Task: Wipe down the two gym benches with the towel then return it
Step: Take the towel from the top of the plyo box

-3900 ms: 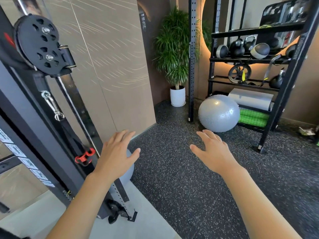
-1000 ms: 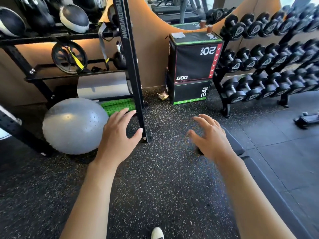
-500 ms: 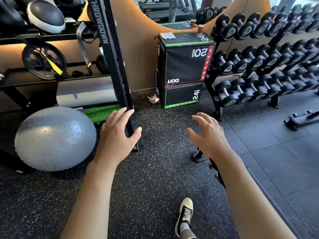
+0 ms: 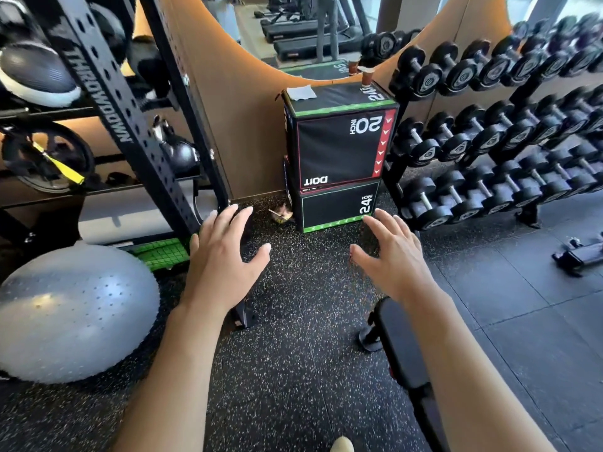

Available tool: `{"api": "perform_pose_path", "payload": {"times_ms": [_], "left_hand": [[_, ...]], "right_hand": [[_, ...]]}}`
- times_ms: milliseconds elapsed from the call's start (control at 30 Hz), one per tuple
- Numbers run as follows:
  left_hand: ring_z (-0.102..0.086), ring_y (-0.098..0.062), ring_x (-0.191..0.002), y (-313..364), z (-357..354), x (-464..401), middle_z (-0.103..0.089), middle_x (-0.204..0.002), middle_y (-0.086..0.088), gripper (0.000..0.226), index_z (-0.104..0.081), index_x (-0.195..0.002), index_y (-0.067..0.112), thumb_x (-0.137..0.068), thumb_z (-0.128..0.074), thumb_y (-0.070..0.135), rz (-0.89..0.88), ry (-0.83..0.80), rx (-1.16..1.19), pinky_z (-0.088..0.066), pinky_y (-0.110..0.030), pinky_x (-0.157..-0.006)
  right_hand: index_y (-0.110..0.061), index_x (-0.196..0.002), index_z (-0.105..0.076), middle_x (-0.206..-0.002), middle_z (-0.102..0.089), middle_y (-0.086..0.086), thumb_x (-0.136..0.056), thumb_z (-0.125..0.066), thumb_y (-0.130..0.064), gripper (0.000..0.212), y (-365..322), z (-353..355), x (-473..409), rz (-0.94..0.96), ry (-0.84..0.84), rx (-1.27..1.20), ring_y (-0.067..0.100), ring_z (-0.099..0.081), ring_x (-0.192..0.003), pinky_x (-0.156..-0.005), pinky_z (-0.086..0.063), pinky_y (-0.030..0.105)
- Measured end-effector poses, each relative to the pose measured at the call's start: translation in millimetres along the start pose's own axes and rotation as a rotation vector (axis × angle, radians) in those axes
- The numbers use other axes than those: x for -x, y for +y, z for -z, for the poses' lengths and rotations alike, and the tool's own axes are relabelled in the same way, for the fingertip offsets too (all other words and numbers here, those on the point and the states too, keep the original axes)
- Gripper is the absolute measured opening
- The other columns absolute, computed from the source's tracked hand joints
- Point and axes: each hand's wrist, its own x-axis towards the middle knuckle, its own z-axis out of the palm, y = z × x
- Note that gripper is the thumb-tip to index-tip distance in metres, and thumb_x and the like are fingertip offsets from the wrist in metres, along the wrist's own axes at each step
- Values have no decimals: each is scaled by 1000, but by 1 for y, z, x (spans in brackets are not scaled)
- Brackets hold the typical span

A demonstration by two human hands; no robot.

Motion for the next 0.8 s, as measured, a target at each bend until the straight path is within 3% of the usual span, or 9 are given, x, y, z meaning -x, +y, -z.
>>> {"api": "perform_pose_path", "payload": {"times_ms": [500,800], "left_hand": [[-18,-21,-158,-9,-72,-188,-31,-168,6,69,-37,-158,31,-97,-55,55,-54,-52,45,-22,-56,-126],[-17,-21,-157,-60,-71,-348,-31,-167,8,67,-38,-157,34,-96,-57,54,-145,-53,93,-25,-59,-125]], "right_hand": [[-33,-159,-35,-170,-22,-7,-92,-53,-64,76,33,-31,-167,-83,-3,-79,20,-14,-157,-125,-19,53],[-33,-159,-35,-169,-24,-8,-95,-55,-60,72,-15,-45,-308,-128,63,-44,18,-15,-157,-126,-21,51]]}}
